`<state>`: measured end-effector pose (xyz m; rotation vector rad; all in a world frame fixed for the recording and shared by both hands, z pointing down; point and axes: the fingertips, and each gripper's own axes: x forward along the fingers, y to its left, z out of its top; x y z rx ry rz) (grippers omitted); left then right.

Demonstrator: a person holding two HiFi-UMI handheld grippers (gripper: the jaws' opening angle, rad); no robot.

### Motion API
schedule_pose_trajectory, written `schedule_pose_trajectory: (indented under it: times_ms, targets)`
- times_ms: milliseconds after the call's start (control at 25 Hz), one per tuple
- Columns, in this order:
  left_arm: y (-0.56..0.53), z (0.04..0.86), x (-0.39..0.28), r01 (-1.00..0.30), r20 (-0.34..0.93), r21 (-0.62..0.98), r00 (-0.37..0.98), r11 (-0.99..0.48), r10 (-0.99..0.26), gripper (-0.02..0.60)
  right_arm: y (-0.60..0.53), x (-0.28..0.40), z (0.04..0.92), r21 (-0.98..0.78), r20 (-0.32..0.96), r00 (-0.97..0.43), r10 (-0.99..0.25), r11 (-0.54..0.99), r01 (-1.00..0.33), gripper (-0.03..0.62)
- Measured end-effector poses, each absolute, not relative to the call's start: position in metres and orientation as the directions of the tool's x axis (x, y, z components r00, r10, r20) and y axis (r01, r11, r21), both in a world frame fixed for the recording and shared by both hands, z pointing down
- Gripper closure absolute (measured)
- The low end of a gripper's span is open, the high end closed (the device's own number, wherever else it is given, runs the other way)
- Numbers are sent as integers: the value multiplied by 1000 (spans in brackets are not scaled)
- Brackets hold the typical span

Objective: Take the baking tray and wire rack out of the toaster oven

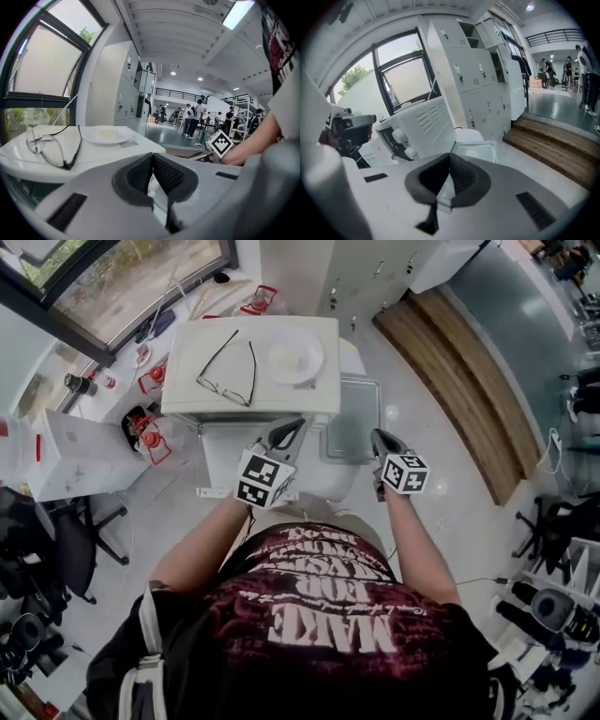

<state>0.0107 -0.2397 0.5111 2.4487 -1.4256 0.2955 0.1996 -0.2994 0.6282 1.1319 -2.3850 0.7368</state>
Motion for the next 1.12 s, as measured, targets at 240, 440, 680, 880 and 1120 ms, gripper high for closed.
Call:
schedule_pose_trajectory:
  times_ms: [240,440,680,880,1120]
  targets:
    - [-206,519,-44,-934,332,140,356,-328,-874,575,-241,190,592,-265,485,-640,-596,598,-757,591]
    - [-169,514,-67,-967,339,150,248,-208,-908,575,-190,185,570,-325,436,-704,-561,631,-704,591]
    - [-103,516,-82,-986,386,126,150,-109,-910,575,-127,178,571,-419,402,-758,-514,633,-651,591]
    - [-60,505,-85,-992,377,97,107,-75,-920,575,-86,180,576,-471,377,-774,-509,614,-633,591]
    - [-24,482,-105,-995,341,60,91,-75,-936,575,-50,155,569,-436,377,-782,-495,651,-622,591]
